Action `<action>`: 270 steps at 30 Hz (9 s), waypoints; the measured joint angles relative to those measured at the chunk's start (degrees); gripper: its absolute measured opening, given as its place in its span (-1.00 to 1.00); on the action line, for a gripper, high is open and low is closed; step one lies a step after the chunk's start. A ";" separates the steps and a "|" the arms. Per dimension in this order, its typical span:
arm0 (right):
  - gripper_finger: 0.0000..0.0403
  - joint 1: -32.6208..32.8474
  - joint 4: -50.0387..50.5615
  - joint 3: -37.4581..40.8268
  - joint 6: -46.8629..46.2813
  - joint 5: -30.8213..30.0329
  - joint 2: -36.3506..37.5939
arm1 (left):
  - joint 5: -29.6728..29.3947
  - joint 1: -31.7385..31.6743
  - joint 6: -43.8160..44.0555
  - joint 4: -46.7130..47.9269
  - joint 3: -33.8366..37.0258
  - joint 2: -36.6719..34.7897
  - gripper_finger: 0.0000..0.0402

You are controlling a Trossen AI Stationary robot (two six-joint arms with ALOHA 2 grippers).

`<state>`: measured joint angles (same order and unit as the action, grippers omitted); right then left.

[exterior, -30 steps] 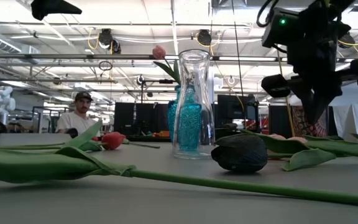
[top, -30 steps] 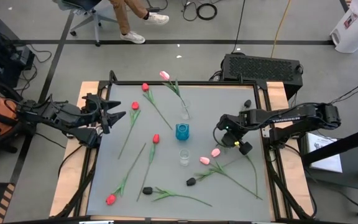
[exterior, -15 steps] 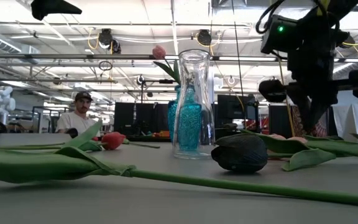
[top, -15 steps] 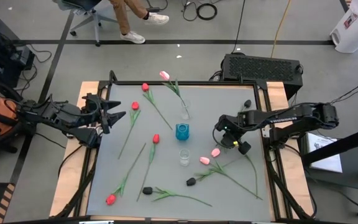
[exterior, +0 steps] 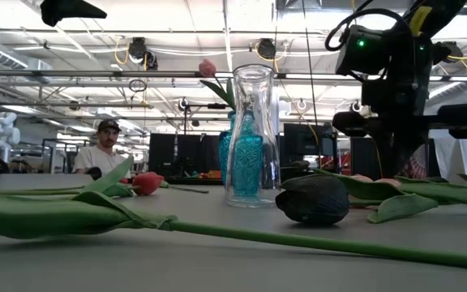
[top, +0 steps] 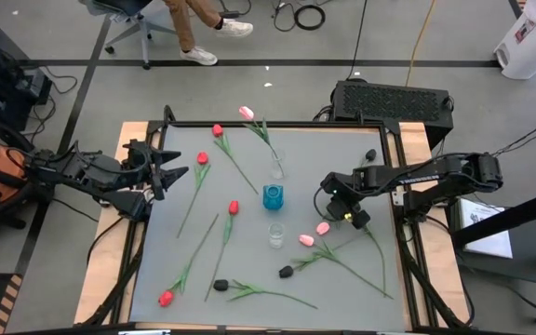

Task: Sort flowers into vase by color
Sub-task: Put the top pink tulip into the top transparent vase

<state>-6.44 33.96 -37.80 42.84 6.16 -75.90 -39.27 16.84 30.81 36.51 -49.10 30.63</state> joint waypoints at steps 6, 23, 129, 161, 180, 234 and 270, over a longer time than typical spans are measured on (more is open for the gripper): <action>-1.00 0.00 0.13 0.00 -0.43 -0.08 0.00 | 0.00 -0.02 0.01 -0.02 0.00 0.00 0.59; -0.41 0.27 3.00 0.00 -3.86 3.10 2.32 | 0.00 -0.01 0.01 -0.02 0.00 0.00 0.59; -1.00 1.36 12.29 -6.44 -1.19 -0.65 4.78 | 0.00 0.00 0.02 0.00 0.00 0.00 0.59; -1.00 1.26 5.07 -19.23 -20.82 -0.60 14.58 | 0.00 0.00 0.02 0.00 0.00 0.00 0.59; -1.00 -1.27 -21.92 -20.00 -30.52 -5.04 14.58 | 0.00 0.00 0.00 -0.01 0.00 0.00 0.59; -1.00 -16.13 -66.31 2.83 -42.91 1.82 20.78 | 0.00 0.00 0.00 0.00 0.00 0.00 0.59; -1.00 -16.13 -67.63 -18.18 -40.62 6.00 2.21 | 0.00 0.00 0.01 0.00 0.00 0.00 0.59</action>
<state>-22.57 -33.67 -55.98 2.22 12.16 -73.69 -39.27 16.84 30.82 36.51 -49.10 30.63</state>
